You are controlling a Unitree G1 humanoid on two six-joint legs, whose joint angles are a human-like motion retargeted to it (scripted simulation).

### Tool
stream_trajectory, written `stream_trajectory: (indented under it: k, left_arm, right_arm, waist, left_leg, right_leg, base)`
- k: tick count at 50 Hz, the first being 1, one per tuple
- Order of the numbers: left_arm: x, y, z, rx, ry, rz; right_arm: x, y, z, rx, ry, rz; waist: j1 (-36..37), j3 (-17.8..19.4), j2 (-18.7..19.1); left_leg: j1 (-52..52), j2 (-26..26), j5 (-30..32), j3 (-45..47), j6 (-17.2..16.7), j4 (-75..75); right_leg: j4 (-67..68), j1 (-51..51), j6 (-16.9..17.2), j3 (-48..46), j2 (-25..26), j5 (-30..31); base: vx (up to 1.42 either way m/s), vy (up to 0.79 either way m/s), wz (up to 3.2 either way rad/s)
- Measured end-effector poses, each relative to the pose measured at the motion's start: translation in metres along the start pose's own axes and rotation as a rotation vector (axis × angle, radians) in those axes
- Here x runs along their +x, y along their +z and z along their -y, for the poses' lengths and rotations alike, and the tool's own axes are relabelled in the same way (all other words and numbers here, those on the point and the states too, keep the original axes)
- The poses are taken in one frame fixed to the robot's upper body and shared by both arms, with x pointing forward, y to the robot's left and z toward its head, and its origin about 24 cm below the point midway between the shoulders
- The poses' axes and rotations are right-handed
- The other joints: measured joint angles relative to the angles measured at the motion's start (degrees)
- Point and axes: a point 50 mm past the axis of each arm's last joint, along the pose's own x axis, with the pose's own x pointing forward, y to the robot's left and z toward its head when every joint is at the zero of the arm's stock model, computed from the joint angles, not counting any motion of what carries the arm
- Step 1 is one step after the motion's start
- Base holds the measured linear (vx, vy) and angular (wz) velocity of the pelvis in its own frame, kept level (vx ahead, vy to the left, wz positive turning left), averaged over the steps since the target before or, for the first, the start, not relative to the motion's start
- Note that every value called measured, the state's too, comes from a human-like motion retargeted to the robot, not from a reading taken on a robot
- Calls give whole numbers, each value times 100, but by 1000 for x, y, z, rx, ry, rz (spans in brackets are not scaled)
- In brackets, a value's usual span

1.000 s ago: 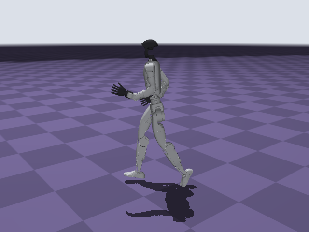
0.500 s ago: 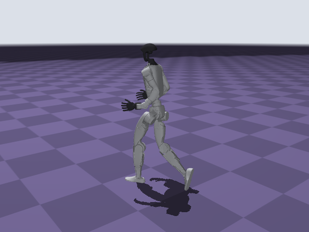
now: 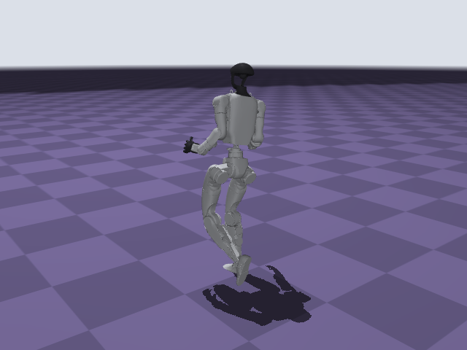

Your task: Walk run

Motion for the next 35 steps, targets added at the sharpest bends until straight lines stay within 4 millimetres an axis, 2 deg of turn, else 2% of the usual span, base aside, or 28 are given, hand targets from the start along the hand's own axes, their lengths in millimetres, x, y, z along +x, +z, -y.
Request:
stream_trajectory:
  k: [3,5,7,10,11,12,13,14,15,16,17,18,19,21,23,25,27,30,32,33,34,35]
  left_arm:
    - [-33,-11,8,-84,25,-85]
    - [-51,-12,7,-62,70,-124]
    - [-65,-13,10,-55,140,-166]
    - [-68,-12,16,-88,227,-173]
    - [-61,-10,16,-101,229,-152]
    - [-53,-7,15,-107,226,-125]
    - [-42,-3,12,-100,214,-89]
    - [-32,3,7,-82,194,-48]
    - [-21,10,3,-60,169,-6]
    - [-17,14,7,-57,124,15]
    - [-8,18,6,-62,102,48]
    - [11,24,-3,-81,126,109]
    - [31,30,-8,-119,121,163]
    - [64,48,-8,-206,77,266]
    - [83,70,-8,-250,74,367]
    - [92,87,-14,-264,103,445]
    - [94,96,-14,-260,92,479]
    - [88,97,-17,-209,40,467]
    - [87,94,-23,-176,40,449]
    - [87,91,-23,-172,41,435]
    - [86,85,-22,-171,40,412]
    - [84,79,-21,-173,40,385]
  right_arm:
    - [14,10,-1,155,21,57]
    - [18,16,5,178,44,95]
    - [13,16,10,122,98,85]
    - [-14,1,16,-30,205,-65]
    - [-23,-7,15,-75,242,-131]
    - [-31,-15,14,-111,280,-191]
    - [-37,-22,9,-131,319,-239]
    - [-45,-28,4,-138,362,-282]
    - [-54,-34,-2,-137,407,-321]
    - [-77,-43,0,-139,435,-422]
    - [-97,-49,0,-125,468,-510]
    - [-108,-55,-5,-81,514,-574]
    - [-122,-59,-6,-22,551,-639]
    - [-148,-58,-1,99,611,-745]
    - [-163,-53,6,152,643,-787]
    - [-164,-47,16,129,622,-767]
    - [-152,-43,21,84,553,-699]
    - [-123,-42,14,56,417,-578]
    - [-96,-40,1,72,363,-479]
    - [-83,-37,-3,82,338,-430]
    - [-72,-34,-9,96,321,-386]
    - [-62,-30,-16,112,307,-344]
  waist:
    - [465,27,33]
    - [690,166,-86]
    - [1148,217,-267]
    - [1713,458,-368]
    - [1605,615,-406]
    - [1481,760,-427]
    - [1326,877,-416]
    - [1048,850,-420]
    - [708,752,-431]
    - [711,630,-137]
    - [663,554,57]
    - [511,569,51]
    - [507,483,57]
    - [484,260,39]
    - [201,194,94]
    - [-93,109,256]
    - [-480,18,411]
    - [-836,3,597]
    - [-758,211,590]
    - [-809,350,581]
    - [-743,346,578]
    - [-618,269,577]
  left_leg:
    - [-890,535,-903,295,1079,-629]
    - [-1259,763,-1051,643,1413,-1657]
    - [-1207,650,-1110,702,1091,-3363]
    - [-798,380,-1769,-429,287,-5363]
    - [-632,343,-1890,-472,-106,-5547]
    - [-500,310,-1811,-456,-329,-5638]
    - [-436,284,-1330,-322,-212,-5541]
    - [-480,137,-1662,-358,70,-5146]
    - [-578,-71,-2400,-477,436,-4601]
    - [-514,191,-2689,-1310,58,-4189]
    - [-476,482,-2971,-1650,-195,-3809]
    - [-490,835,-3240,-1004,-196,-3492]
    - [-320,1027,-3431,-681,-192,-3468]
    - [219,1207,-3551,-385,-176,-3807]
    - [757,1213,-3116,-330,-123,-4336]
    - [1314,1283,-2142,-179,-286,-4892]
    - [1798,1272,-880,-47,-540,-5244]
    - [2330,1200,871,154,-923,-5378]
    - [2245,981,1112,326,-1043,-4111]
    - [2145,925,1112,275,-968,-3258]
    - [1957,773,1112,281,-824,-2671]
    - [1725,572,1112,315,-645,-2218]
  right_leg:
    - [-862,910,0,238,506,448]
    - [-1318,1470,0,309,686,1231]
    - [-1717,2161,0,493,921,2353]
    - [-1894,3184,190,352,1261,4175]
    - [-1026,3176,589,149,1106,4175]
    - [-180,3135,969,0,1020,4175]
    - [625,3028,1310,-38,1071,4175]
    - [1160,2813,1671,-55,1296,4175]
    - [1562,2544,2041,-61,1608,4175]
    - [1665,2362,1775,-410,2048,4072]
    - [1921,2089,1651,-565,2347,3804]
    - [2481,1635,1811,-332,2365,3206]
    - [2664,1244,1769,-285,2319,2709]
    - [2407,560,1432,-507,1991,1872]
    - [1759,-27,1102,-848,1499,1434]
    - [779,-449,604,-1285,1004,1261]
    - [-482,-678,159,-1585,666,1173]
    - [-2174,-592,0,-1023,681,1011]
    - [-2162,-480,0,-690,424,1235]
    - [-1903,-395,0,-673,389,1516]
    - [-1499,-424,0,-484,453,1254]
    - [-1023,-510,0,-210,565,720]
  base:
    - [122,-37,-189]
    - [160,-62,-156]
    - [167,-86,-223]
    - [186,-84,-194]
    - [158,-45,-71]
    - [139,-31,12]
    - [146,-38,39]
    - [165,-46,84]
    - [205,-43,52]
    - [208,-40,-15]
    - [162,-40,-105]
    - [132,-52,-121]
    - [138,-61,-137]
    - [139,-53,-90]
    - [105,-51,-35]
    - [155,-65,-44]
    - [112,-23,-36]
    - [141,-30,-105]
    - [104,35,-195]
    - [134,37,-154]
    - [175,34,-144]
    - [202,-14,-118]
